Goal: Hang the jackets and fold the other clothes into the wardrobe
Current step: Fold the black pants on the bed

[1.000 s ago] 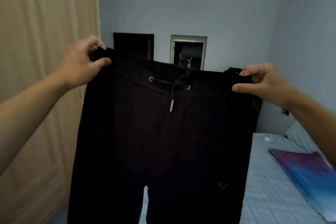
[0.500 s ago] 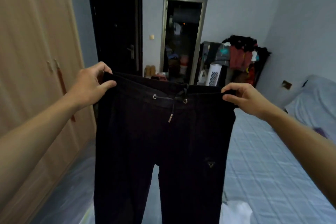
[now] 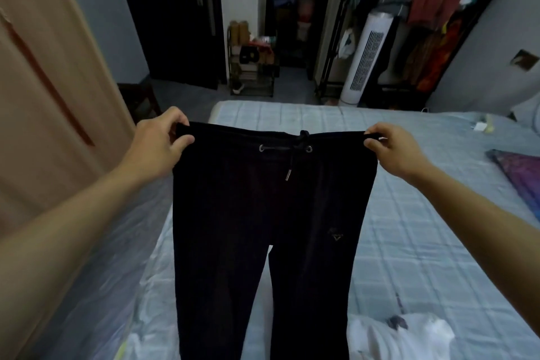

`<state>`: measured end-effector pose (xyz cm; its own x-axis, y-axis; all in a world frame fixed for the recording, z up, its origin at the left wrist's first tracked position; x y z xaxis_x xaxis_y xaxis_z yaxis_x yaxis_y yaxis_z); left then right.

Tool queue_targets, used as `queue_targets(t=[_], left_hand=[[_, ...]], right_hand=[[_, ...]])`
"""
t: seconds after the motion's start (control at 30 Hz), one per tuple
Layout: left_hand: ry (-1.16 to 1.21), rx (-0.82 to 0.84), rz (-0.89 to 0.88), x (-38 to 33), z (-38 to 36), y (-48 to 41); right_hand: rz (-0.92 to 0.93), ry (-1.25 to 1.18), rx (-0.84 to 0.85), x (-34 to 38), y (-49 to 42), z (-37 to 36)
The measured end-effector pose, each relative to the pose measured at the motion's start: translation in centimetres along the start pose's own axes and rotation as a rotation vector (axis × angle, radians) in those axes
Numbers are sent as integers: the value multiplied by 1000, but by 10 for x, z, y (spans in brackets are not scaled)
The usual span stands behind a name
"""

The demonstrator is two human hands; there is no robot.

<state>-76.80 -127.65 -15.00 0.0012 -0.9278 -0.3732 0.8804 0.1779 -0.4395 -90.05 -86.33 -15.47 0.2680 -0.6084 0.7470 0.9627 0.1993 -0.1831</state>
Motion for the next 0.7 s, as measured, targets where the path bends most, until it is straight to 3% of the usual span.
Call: queue_targets(t=[0.3, 0.47, 0.53, 0.63, 0.7], left_hand=[[-48, 160, 134, 88, -253, -61], [-10, 206, 337, 114, -367, -45], [-32, 249, 262, 111, -407, -9], [-230, 441, 38, 105, -460, 67], [-382, 565, 33, 119, -487, 107]], right_hand=[[-182, 79, 0, -188, -116, -158], [-183, 108, -19, -259, -126, -232], [-113, 163, 70, -278, -103, -269], [-17, 290, 293, -306, -39, -330], [-32, 445, 425, -332, 0, -362]])
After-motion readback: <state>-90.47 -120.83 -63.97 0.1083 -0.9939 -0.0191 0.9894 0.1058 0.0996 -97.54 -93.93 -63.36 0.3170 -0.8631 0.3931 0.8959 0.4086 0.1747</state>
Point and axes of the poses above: each hand's wrist, its own y-axis away from the middle knuckle, its own z-axis out of the back of the hand, x = y × z, the point moved 1 cm from there along -y, towards the middle knuckle, and after that the axes turned 9 degrees about -y, right-handed, at the moved point
